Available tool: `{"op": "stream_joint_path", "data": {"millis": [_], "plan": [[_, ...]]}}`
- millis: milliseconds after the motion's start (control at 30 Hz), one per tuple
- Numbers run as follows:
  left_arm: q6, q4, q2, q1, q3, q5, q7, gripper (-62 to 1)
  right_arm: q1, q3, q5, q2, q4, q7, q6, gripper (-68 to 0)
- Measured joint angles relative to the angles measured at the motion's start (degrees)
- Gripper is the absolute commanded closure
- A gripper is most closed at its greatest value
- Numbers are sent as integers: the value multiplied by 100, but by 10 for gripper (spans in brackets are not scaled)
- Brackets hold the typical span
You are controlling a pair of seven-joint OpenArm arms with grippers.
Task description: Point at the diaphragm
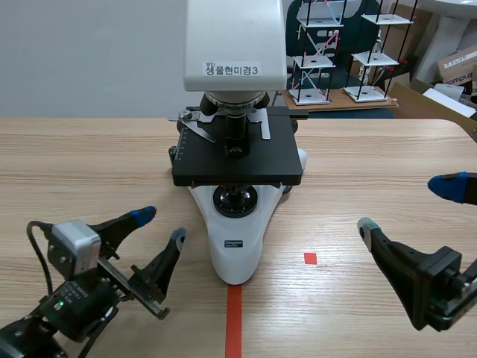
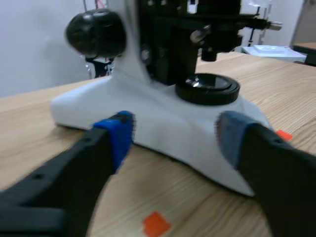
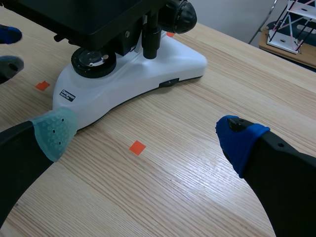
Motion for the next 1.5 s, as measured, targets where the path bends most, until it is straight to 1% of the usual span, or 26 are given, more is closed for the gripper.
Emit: {"op": "stream_joint_path", "data": {"millis": [67,100,133,200,233,333,467,600,900,1000,1500], "plan": [[11,-11,76,-55,2,131,9,-123,2,0,-2,0,0,0,0,-617],[13,-11,94,-57,2,140,68,-86,2,0,-2,0,0,0,0,-617],[52,-11,111,-50,2,120,111,-61,2,0,-2,0,0,0,0,-617],[155,-11,127,-17,2,118,122,-40,2,0,0,0,0,0,0,-617],[214,-11,138,-2,2,118,116,-40,2,0,0,0,0,0,0,-617],[216,-11,144,22,2,116,-203,-40,2,0,-2,0,0,0,0,-617],[240,-11,142,26,2,118,-214,-40,2,0,-2,0,0,0,0,-617],[243,-11,151,26,0,46,-496,-40,2,0,-2,0,0,0,0,-617],[243,-11,155,68,-2,52,-402,-40,2,0,-2,0,0,0,0,-617],[243,-11,155,98,-2,55,-271,-40,2,0,0,0,0,0,0,-617],[243,-11,155,105,-2,52,-282,-40,2,0,-2,0,0,0,0,-617]]}}
